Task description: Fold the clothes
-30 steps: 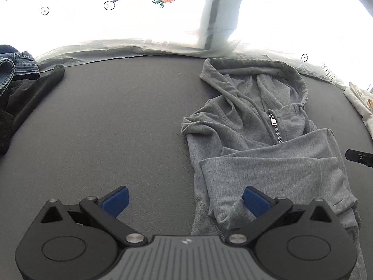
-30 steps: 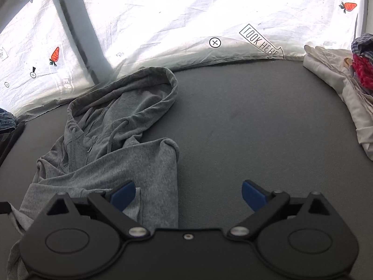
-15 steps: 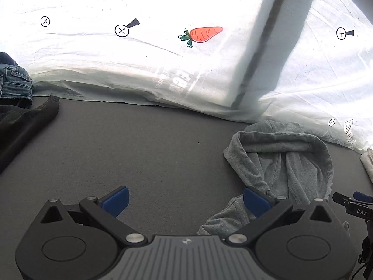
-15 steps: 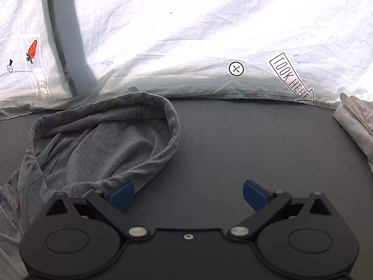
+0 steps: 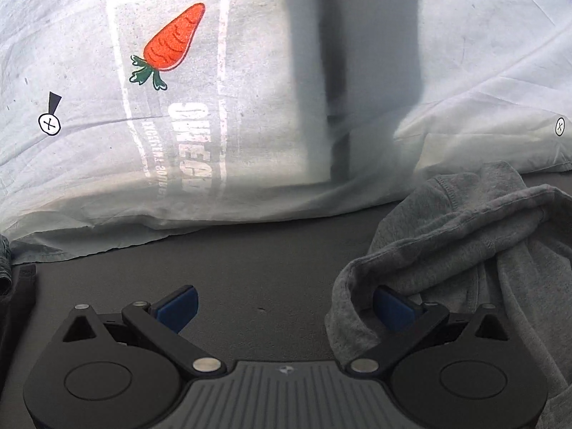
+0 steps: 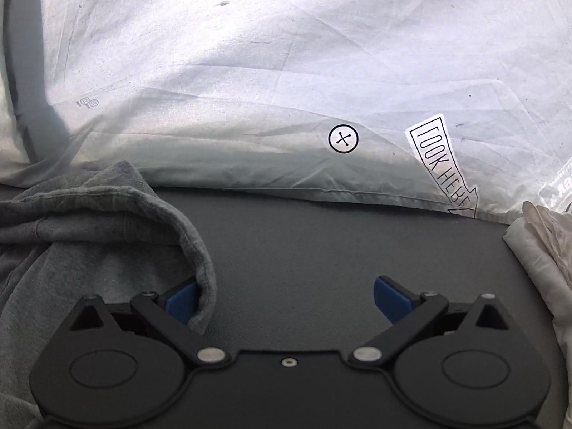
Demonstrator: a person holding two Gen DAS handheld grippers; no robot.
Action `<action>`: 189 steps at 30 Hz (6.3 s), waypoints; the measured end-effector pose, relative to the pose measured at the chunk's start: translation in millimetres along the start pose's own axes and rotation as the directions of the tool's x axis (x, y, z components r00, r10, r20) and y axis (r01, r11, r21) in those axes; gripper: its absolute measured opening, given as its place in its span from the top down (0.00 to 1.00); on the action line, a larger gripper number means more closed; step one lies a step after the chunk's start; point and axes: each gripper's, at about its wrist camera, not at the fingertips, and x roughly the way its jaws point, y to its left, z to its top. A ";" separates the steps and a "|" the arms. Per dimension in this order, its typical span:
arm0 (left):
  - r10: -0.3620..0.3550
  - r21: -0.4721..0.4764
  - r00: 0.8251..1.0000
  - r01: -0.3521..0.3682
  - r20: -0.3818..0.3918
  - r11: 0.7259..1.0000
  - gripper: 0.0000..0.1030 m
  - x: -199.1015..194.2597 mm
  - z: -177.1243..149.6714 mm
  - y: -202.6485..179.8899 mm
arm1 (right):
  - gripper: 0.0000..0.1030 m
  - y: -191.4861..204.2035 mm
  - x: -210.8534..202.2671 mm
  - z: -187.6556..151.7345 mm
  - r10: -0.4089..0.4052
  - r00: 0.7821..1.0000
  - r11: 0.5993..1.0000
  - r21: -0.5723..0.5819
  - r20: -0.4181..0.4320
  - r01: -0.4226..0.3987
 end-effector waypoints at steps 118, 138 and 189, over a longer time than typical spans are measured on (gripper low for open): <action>-0.119 -0.605 0.992 0.073 -0.037 0.793 0.48 -333.2 -419.8 -36.9 | 0.52 -121.2 -303.0 -332.9 0.766 0.628 0.563 0.609 -0.133 -0.559; -0.202 -0.224 0.939 0.141 -0.279 0.964 0.41 -321.1 -392.6 -30.6 | 0.56 -120.7 -348.1 -393.9 0.697 0.717 0.431 0.790 0.016 -0.436; -0.341 -0.507 0.930 0.363 0.140 0.782 0.86 -191.9 -141.2 29.0 | 0.94 -120.6 -172.2 -172.9 0.550 0.735 0.114 0.835 0.397 -0.538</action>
